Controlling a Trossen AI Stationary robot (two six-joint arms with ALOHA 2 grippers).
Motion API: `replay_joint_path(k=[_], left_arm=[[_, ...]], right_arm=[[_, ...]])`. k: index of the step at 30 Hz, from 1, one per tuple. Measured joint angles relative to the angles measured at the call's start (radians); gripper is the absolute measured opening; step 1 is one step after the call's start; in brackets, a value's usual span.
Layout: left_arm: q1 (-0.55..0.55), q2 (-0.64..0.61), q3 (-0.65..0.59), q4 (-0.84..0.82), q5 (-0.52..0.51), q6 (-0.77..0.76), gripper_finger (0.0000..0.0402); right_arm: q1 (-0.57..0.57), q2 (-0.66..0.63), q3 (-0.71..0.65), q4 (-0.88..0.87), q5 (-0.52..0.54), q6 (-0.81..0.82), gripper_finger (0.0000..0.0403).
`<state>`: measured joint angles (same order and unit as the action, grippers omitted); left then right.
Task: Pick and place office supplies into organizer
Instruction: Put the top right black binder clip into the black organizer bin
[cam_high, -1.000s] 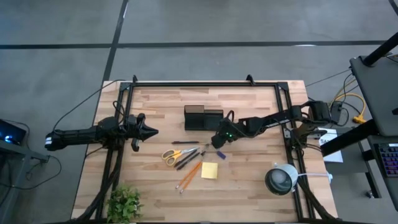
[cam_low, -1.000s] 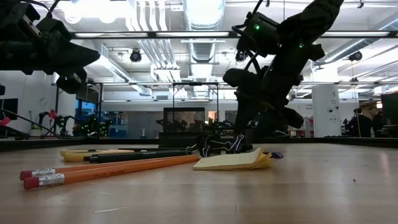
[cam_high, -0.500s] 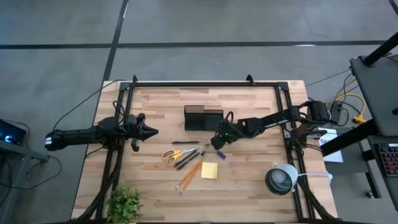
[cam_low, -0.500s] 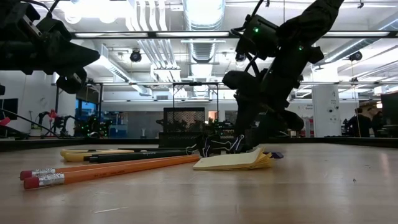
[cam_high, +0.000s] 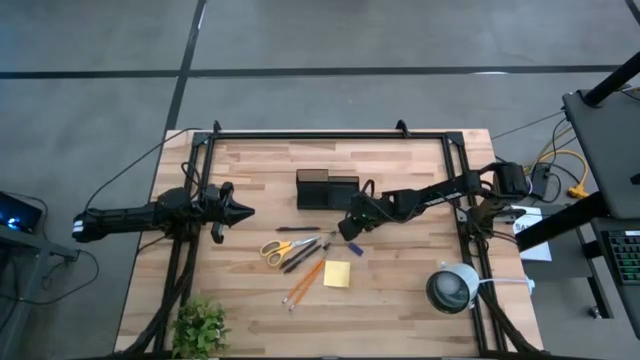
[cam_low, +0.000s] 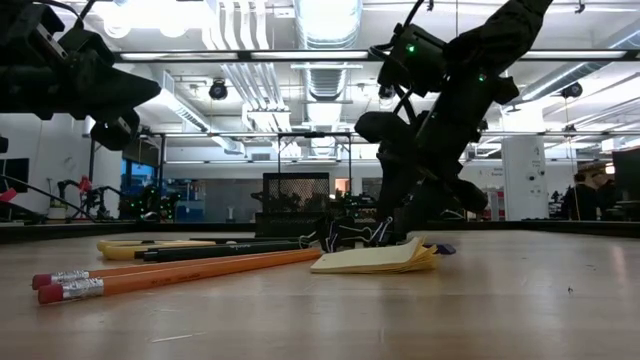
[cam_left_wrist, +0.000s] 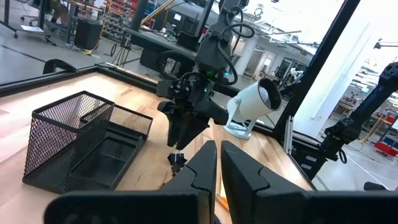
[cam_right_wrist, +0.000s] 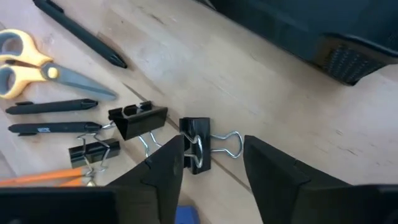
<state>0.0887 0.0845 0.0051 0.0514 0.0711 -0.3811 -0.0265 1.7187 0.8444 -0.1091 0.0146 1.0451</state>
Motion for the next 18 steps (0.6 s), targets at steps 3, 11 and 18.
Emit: replay_joint_path(k=[3,11,18], left_arm=[[0.000,0.000,0.000,0.000,0.000,0.000,0.0008],[0.000,0.000,0.000,0.000,0.000,0.000,0.0008],[0.000,0.000,0.000,0.000,0.000,0.000,0.0008]], right_arm=[[0.000,0.000,0.000,0.026,-0.013,0.000,0.0128],[0.000,0.004,0.000,0.039,-0.014,0.003,0.0093],[0.000,0.050,0.000,0.044,-0.023,0.036,0.0091]])
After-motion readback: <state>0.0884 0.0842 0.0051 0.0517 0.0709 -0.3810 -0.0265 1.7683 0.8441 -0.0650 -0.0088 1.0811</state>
